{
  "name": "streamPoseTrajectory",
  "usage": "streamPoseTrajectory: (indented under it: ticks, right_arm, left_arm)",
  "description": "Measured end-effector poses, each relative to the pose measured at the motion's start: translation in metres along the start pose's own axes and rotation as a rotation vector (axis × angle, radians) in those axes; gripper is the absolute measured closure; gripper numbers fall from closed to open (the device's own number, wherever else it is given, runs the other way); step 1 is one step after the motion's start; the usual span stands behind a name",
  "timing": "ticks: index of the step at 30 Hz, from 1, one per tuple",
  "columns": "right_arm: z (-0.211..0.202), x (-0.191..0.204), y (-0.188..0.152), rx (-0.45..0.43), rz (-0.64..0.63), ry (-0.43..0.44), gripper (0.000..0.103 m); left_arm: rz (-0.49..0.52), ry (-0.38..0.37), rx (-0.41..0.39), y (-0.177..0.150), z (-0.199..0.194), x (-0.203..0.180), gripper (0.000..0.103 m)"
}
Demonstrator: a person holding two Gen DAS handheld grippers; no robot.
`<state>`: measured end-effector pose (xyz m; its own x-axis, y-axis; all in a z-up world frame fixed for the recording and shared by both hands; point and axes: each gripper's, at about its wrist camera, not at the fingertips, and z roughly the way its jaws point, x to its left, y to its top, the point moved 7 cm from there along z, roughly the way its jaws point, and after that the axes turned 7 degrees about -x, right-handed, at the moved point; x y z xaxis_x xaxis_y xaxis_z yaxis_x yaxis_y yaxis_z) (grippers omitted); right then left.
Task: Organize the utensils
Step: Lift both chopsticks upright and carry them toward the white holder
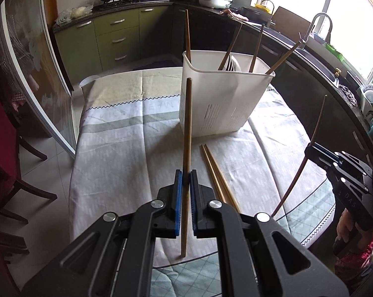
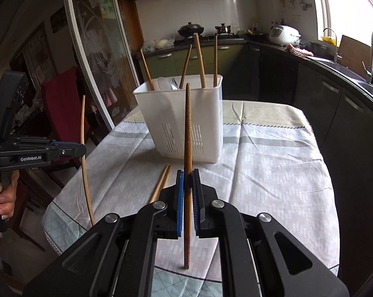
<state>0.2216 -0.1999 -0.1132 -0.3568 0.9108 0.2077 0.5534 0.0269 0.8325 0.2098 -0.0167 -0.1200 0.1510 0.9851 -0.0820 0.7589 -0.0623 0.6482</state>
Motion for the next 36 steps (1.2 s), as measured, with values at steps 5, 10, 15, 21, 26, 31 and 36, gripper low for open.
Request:
streamPoseTrajectory:
  ticks: [5,10,15,21,26,31,36]
  right_arm:
    - [-0.02,-0.007,-0.001,-0.085,-0.007,-0.02,0.096]
    - [-0.037,-0.006,-0.007,-0.102,-0.032,-0.027,0.095]
    - [-0.051,0.0,-0.014,-0.109,-0.061,-0.03,0.095]
    - [-0.061,0.003,-0.019,-0.106,-0.072,-0.027,0.096]
    - [-0.061,0.006,-0.019,-0.101,-0.079,-0.024,0.096]
    - [-0.058,0.005,-0.01,-0.1,-0.073,-0.01,0.096]
    - [-0.059,0.008,0.003,-0.105,-0.078,0.008,0.096]
  left_arm:
    - [0.0,-0.012,-0.011,-0.002,-0.008,-0.002,0.097]
    - [0.008,-0.021,-0.04,0.001,-0.018,-0.005,0.097]
    - [0.025,-0.022,-0.053,0.0,-0.026,-0.01,0.097]
    - [0.035,-0.021,-0.056,-0.002,-0.029,-0.013,0.097]
    - [0.034,-0.025,-0.071,0.0,-0.035,-0.014,0.097]
    - [0.049,-0.033,-0.093,0.006,-0.043,-0.02,0.097]
    - [0.06,-0.043,-0.11,0.017,-0.047,-0.026,0.097]
